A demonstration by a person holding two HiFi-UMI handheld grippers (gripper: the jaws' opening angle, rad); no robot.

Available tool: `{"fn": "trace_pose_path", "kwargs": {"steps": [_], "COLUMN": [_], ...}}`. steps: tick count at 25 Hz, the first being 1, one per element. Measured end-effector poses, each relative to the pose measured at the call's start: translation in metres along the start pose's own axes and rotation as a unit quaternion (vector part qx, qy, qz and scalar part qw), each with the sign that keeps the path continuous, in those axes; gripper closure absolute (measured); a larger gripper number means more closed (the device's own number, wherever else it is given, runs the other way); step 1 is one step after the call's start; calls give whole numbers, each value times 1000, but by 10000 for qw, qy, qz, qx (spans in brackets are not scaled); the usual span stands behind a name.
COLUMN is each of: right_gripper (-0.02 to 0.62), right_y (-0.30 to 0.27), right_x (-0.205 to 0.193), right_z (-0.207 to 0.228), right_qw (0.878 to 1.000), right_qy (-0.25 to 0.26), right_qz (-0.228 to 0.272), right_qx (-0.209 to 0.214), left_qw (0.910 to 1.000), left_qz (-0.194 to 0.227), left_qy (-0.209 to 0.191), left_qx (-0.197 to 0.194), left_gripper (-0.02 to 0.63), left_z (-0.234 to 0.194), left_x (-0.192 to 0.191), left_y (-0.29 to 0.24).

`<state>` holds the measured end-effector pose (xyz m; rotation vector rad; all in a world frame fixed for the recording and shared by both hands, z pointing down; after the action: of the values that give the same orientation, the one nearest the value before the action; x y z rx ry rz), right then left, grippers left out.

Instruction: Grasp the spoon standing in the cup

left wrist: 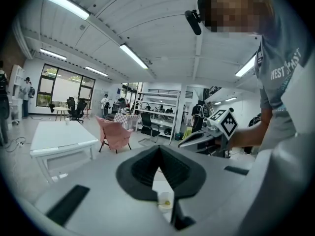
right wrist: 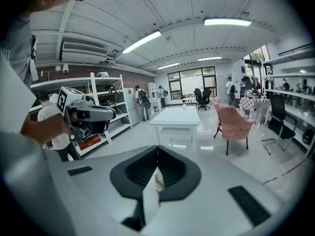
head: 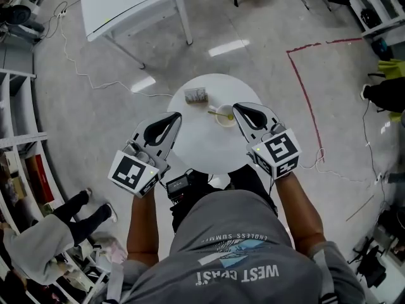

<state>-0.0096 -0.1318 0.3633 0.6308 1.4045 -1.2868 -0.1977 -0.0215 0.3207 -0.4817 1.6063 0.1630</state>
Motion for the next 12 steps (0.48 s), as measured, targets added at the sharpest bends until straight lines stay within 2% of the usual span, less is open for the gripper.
{"fn": "trace_pose_path", "kwargs": {"steps": [12], "right_gripper": [594], "right_y": [-34], "right_x": [-38], "right_z": [8], "right_qw": [9985], "right_qy": [-87], "right_qz": [-473], "right_qx": [261], "left_qw": [9985], "left_qz": [-222], "left_qy": [407], "left_qx": [304], "left_gripper": [604], "left_z": [-6], "left_x": [-35], "left_y": [5]}}
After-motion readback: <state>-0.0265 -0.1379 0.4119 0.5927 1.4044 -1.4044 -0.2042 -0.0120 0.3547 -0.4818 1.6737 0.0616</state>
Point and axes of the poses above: the fingertips, and each gripper's own axes: y backward along the fingers, z to its right, x out of its top, the point moved 7 cm from there along y, backward along the fingers, and after that the axes turned 5 degrees about z, right-handed, at the moved point
